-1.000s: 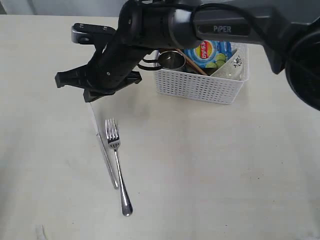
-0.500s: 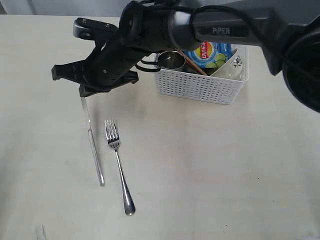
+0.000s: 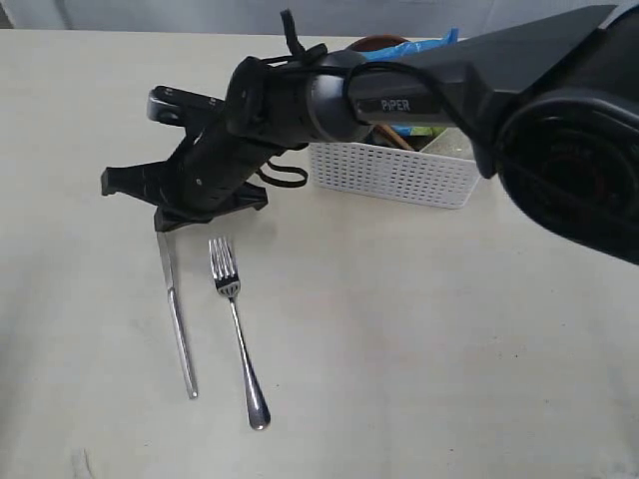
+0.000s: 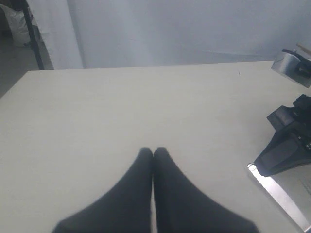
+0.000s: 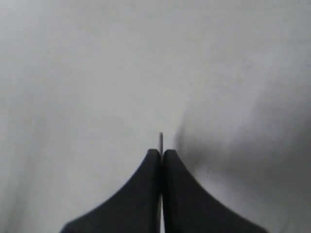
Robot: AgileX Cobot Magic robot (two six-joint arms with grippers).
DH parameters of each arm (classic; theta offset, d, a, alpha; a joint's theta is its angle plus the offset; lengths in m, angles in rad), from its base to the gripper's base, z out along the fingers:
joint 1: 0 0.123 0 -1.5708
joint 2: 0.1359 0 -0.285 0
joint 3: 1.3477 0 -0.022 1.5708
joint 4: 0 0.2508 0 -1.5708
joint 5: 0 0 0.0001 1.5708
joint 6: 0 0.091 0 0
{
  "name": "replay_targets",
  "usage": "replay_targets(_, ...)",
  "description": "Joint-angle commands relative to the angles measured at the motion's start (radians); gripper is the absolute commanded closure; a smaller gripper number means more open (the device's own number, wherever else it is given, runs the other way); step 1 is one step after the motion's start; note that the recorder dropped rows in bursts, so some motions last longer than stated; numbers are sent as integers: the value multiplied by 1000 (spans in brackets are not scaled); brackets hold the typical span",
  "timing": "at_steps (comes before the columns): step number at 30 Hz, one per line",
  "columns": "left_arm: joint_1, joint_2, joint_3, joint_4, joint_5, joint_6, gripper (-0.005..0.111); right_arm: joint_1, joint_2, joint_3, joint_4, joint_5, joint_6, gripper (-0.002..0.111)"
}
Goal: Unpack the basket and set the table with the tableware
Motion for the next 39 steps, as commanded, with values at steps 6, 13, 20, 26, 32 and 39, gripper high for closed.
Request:
replay_targets(6,2,-3,3,5,-1,-4,107,-5,-3,1,-50,-49,4,106)
replay_targets(13,2,-3,3,5,-1,-4,107,-5,-3,1,-100,-26,11,66)
replay_targets(20,2,-3,3,5,-1,-4,107,-5,-51,1,-226,28,17,66)
replay_targets(26,2,-3,3,5,-1,-4,107,-5,-134,1,-399,172,58,68)
replay_targets(32,2,-3,3,5,-1,-4,107,142,-159,1,-532,407,92,73)
replay_targets(39,2,-3,3,12,-1,-4,107,238,-92,1,-598,332,250,73)
